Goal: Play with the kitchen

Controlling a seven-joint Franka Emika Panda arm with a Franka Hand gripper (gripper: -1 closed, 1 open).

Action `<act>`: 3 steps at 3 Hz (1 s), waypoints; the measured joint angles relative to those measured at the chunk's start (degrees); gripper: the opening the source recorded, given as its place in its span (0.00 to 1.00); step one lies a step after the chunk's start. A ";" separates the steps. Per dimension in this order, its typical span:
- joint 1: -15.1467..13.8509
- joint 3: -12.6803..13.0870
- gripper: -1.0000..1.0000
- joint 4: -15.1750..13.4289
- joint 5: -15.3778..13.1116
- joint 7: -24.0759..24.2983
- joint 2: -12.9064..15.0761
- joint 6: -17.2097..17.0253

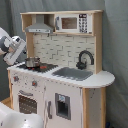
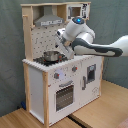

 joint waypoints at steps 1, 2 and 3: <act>-1.31 0.00 1.00 1.94 2.10 0.33 2.16 -4.87; -3.81 0.29 1.00 3.87 3.49 0.32 4.65 -9.52; -7.40 3.12 1.00 6.20 4.97 0.34 6.40 -11.92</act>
